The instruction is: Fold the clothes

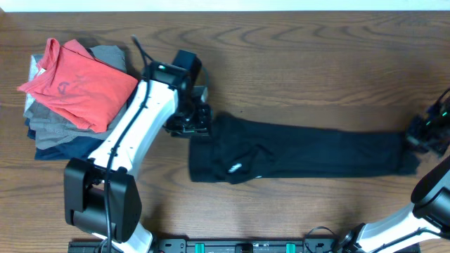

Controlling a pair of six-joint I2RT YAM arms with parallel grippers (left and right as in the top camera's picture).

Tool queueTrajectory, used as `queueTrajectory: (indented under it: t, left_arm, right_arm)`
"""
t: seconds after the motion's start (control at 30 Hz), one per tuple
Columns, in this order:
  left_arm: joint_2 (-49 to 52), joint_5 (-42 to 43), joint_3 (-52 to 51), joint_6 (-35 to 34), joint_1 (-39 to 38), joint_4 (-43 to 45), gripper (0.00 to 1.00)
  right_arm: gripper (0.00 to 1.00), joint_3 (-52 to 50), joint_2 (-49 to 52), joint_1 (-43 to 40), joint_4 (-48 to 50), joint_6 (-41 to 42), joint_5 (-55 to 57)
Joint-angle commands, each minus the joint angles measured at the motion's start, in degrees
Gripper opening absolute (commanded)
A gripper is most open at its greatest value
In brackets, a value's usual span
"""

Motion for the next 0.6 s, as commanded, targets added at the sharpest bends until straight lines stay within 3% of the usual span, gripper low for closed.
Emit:
queueTrajectory:
  t: [0.0,0.37,0.57]
  left_arm:
    - [-0.3,-0.4,0.2,-0.8,1.2,-0.4,0.55]
    - [-0.3,-0.5,0.2,-0.8,1.2,-0.4,0.55]
    - [-0.3,-0.5,0.2,-0.8,1.2,-0.4,0.55]
  right_arm:
    - [0.01,4.2,-4.5,2.1,-2.0,1.8,-0.8]
    - [0.02,3.2,-9.1,19.8,-8.9,3.8,-1.7]
    - [0.02,-3.7,-9.1,30.6,-5.5,7.4,-1.7]
